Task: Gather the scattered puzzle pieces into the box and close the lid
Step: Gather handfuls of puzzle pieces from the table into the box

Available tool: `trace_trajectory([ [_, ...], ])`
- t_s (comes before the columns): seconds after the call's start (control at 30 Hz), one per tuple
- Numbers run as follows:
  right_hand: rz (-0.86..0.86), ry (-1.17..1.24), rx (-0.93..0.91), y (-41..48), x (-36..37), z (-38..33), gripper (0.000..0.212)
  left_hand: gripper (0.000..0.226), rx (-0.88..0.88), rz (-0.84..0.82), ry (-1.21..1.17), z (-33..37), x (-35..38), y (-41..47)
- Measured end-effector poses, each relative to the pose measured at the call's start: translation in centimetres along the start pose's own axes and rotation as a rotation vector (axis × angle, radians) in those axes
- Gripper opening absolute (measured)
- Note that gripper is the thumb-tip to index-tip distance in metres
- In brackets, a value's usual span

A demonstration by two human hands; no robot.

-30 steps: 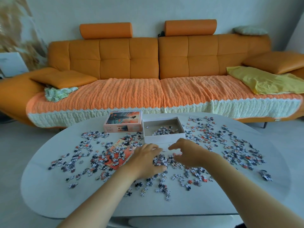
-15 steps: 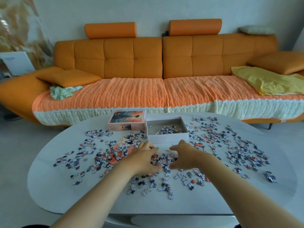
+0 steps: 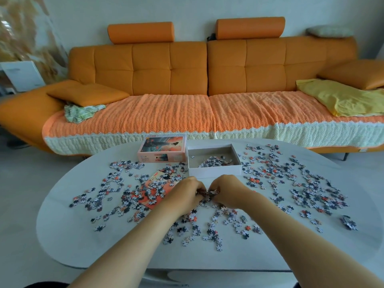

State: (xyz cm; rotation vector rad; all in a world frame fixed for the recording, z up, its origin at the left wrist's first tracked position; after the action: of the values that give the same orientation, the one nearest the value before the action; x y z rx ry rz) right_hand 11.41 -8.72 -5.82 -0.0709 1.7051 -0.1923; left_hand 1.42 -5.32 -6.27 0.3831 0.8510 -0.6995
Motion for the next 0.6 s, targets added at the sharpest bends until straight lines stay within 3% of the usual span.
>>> trace_trajectory([
  [0.2, 0.041, -0.002, 0.012, 1.4, -2.1, 1.6, 0.026, 0.013, 0.018, 0.068, -0.111, -0.4, -1.5, 2.1],
  [0.33, 0.200, 0.107, 0.091, 2.5, -5.4, 4.0, 0.023, 0.010, 0.029, 0.151, -0.223, 0.0, -3.7, 4.5],
  [0.5, 0.396, 0.204, 0.159, 5.1, -7.6, 6.2, 0.020, 0.010, 0.087, 0.264, -0.146, 0.9, -5.4, 8.2],
  [0.6, 0.399, 0.170, 0.118, 6.7, -7.1, 6.0, 0.028, 0.015, 0.038, 0.220, -0.070, 0.4, -4.5, 10.3],
])
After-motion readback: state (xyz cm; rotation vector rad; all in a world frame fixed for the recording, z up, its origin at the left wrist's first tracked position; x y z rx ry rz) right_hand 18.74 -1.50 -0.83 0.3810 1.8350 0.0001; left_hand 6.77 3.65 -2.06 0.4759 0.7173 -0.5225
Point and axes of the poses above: each hand's wrist, its own y-axis towards the middle knuckle, its own x-axis out of the palm, z = x × y, the point moved 9 cm from there along y, towards the middle knuckle, and after that the axes turned 13 degrees about -y, right-handed, at the moved point
